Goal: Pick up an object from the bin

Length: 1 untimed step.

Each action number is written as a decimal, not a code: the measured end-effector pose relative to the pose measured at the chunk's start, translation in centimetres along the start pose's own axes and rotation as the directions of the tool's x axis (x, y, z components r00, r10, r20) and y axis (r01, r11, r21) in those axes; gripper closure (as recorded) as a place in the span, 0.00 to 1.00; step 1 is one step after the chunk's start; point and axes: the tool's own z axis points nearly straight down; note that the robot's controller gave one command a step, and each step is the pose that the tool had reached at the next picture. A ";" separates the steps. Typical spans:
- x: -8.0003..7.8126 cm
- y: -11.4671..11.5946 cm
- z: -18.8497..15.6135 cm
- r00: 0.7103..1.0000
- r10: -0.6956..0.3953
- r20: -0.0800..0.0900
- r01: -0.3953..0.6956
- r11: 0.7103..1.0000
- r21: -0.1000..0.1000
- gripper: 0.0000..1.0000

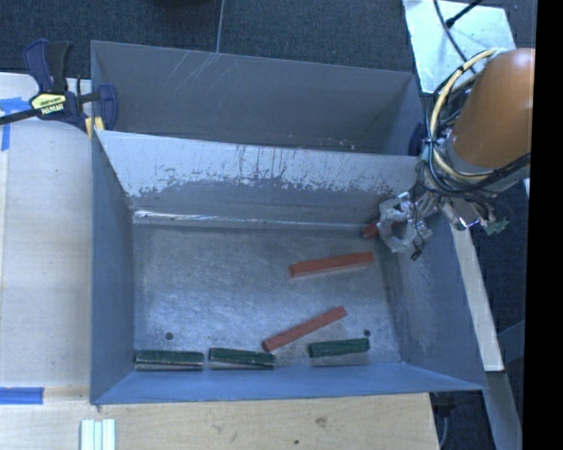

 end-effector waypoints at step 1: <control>0.1 0.0 0.1 1.000 0.001 -0.002 -0.001 1.000 -0.001 0.00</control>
Offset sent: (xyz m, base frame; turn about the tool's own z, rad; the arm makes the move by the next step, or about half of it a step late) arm 0.0000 0.0000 0.0000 0.0000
